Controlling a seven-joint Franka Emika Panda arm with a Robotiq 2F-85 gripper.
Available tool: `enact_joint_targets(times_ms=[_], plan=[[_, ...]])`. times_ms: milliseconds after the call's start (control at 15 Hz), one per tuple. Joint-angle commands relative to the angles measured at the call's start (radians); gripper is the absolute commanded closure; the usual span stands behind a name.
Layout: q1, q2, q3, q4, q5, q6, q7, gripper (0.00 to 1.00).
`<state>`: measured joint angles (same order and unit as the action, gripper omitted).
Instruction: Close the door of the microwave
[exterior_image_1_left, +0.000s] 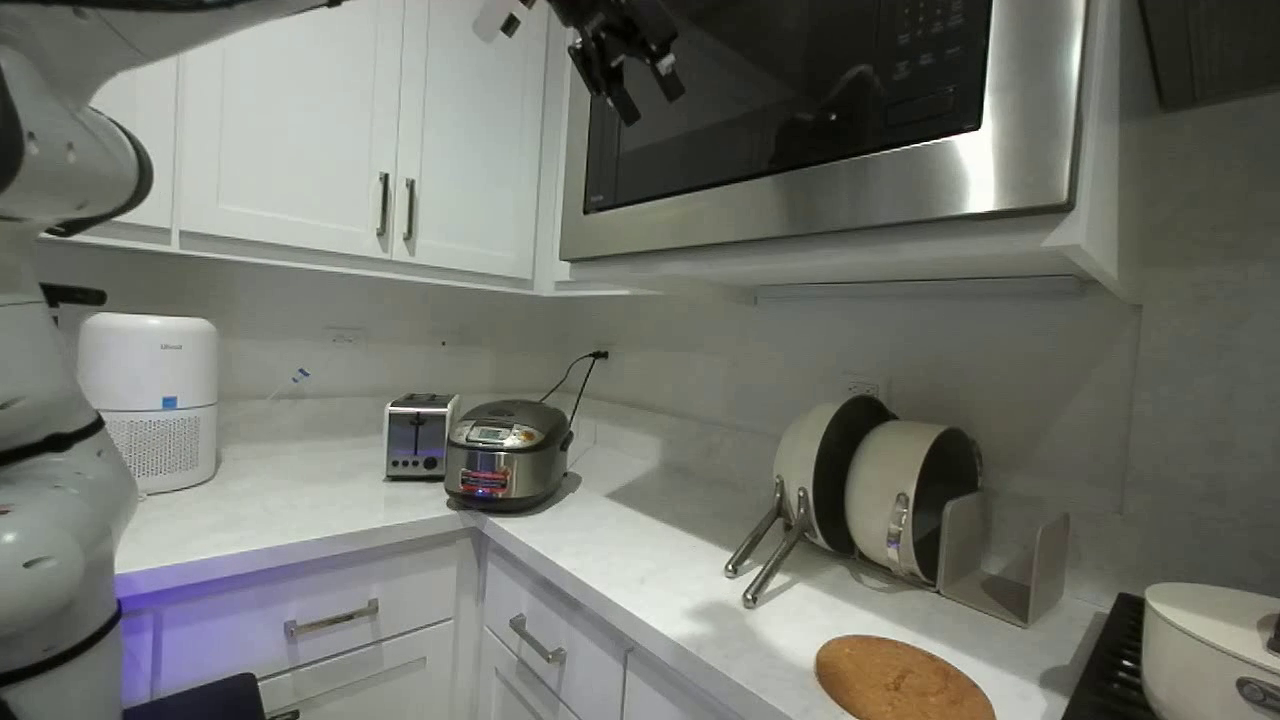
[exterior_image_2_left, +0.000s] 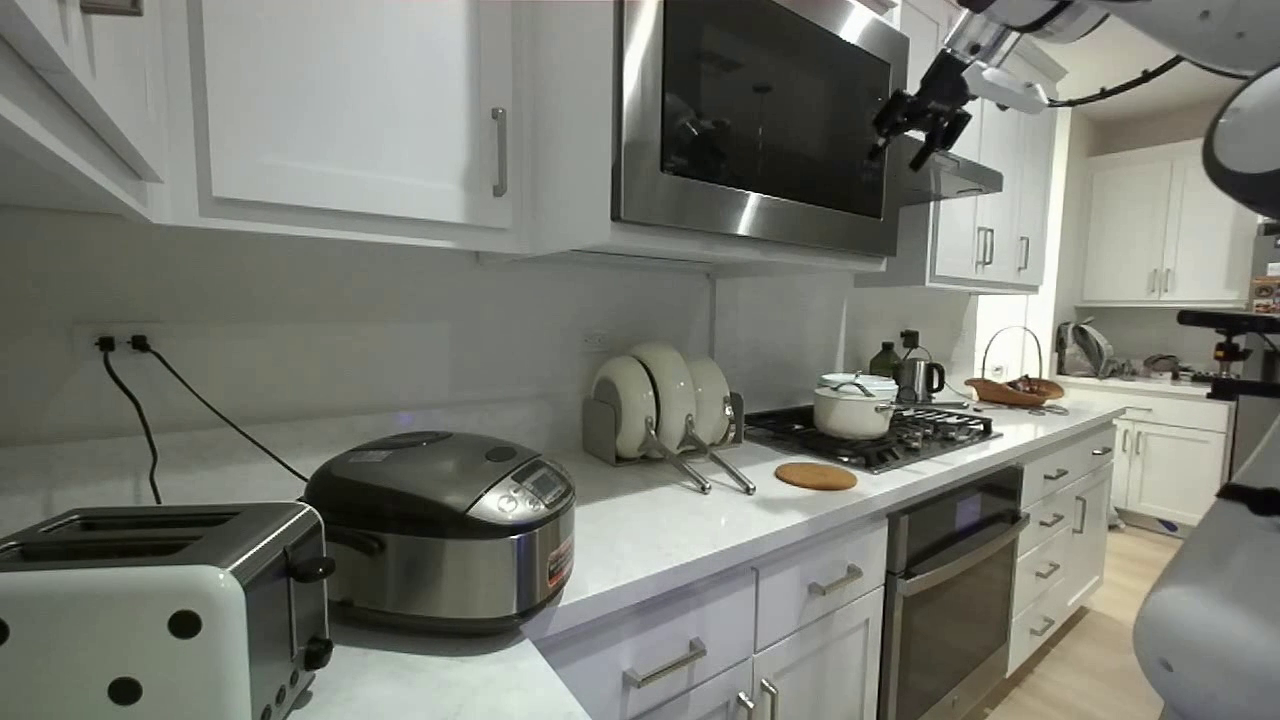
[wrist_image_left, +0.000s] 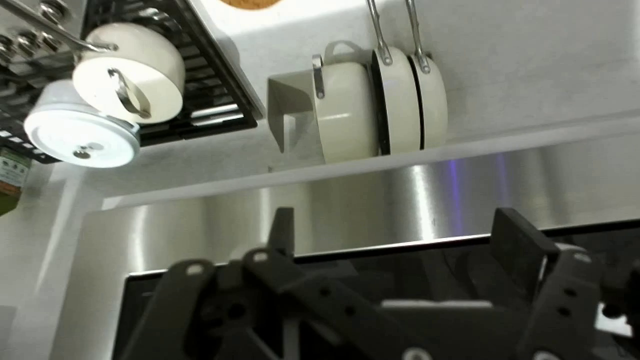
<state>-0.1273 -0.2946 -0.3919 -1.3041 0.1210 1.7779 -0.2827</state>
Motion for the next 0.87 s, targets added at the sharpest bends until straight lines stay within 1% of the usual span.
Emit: enact_joint_targets(times_ms=[0, 67, 200, 533, 600, 667, 800], plan=[[-0.026, -0.079, 0.002, 0.019, -0.08, -0.199, -0.037, 0.0], [-0.039, -0.091, 0.008, 0.035, -0.102, -0.268, -0.045, 0.0], [-0.04, -0.127, 0.017, 0.041, -0.159, -0.395, -0.072, 0.0], [-0.007, -0.209, 0.063, 0.018, -0.253, -0.661, -0.152, 0.0], [-0.002, -0.188, 0.028, 0.032, -0.221, -0.597, -0.115, 0.0], [0.003, -0.197, 0.038, 0.031, -0.232, -0.633, -0.122, 0.0], [0.008, -0.203, 0.047, 0.032, -0.238, -0.65, -0.122, 0.0]])
